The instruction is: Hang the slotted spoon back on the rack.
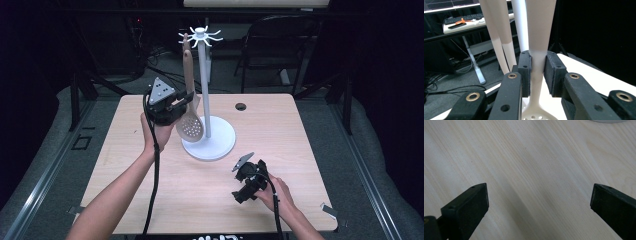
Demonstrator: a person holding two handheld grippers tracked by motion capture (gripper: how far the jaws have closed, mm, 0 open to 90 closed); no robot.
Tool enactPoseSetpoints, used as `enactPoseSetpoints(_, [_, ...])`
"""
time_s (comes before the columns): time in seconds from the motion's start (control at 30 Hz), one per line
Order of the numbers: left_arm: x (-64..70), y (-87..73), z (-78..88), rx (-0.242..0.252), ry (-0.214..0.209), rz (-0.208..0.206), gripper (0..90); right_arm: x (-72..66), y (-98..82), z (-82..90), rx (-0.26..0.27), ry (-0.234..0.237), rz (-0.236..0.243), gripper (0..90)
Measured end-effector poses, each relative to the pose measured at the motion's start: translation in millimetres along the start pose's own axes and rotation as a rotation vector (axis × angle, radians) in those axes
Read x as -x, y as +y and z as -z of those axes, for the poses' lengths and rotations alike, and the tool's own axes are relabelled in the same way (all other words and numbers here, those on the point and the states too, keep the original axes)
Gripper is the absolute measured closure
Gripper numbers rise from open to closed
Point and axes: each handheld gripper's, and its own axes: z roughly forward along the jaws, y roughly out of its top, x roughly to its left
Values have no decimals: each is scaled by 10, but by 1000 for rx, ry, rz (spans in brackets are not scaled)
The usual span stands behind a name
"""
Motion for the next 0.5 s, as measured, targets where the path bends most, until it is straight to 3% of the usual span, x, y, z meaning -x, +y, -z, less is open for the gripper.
enactPoseSetpoints(0.5, [-56,22,-122,-12,30,30,757,-2,-4,-17,7,7,-6,12])
